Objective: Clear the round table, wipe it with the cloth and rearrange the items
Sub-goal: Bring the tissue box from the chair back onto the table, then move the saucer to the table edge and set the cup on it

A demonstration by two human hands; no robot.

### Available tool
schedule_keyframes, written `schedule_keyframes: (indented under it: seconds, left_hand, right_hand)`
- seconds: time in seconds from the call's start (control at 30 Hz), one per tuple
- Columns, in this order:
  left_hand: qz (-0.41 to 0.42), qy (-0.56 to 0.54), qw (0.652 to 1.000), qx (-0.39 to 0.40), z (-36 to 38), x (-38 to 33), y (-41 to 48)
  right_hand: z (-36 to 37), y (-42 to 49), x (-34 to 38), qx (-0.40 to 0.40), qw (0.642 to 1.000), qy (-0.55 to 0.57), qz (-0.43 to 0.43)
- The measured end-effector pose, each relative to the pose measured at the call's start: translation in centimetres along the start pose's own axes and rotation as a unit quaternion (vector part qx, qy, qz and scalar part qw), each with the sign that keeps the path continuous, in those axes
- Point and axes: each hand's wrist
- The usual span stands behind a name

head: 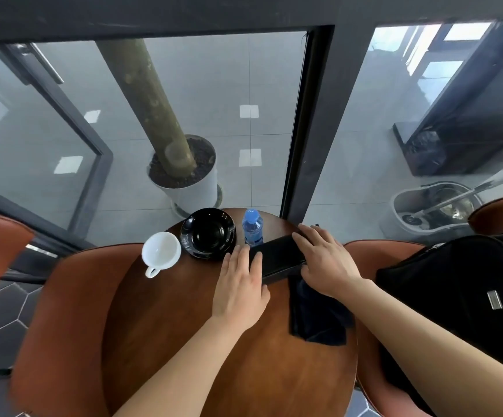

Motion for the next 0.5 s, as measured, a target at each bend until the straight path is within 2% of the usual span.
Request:
schedule_keyframes:
  seconds: [0.23,0.5]
  left_hand:
    - [-0.028,0.022,0.999,-0.018,-2.3,2.0,-3.0]
    - [-0.076,0.050,0.994,-0.057,-4.9,6.5,-7.6]
  right_hand:
    - [-0.7,-1.1,3.5,-0.053,0.998,0.020,-0.014]
    - [-1.9,-1.0,10.5,-0.095,0.992,0.039,-0.075]
Point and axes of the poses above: each hand's wrist, its own y-axis towards the middle knuckle, its own z-axis out of the palm, x = y × z, and after that the axes turned 14 degrees about -y, right-handed
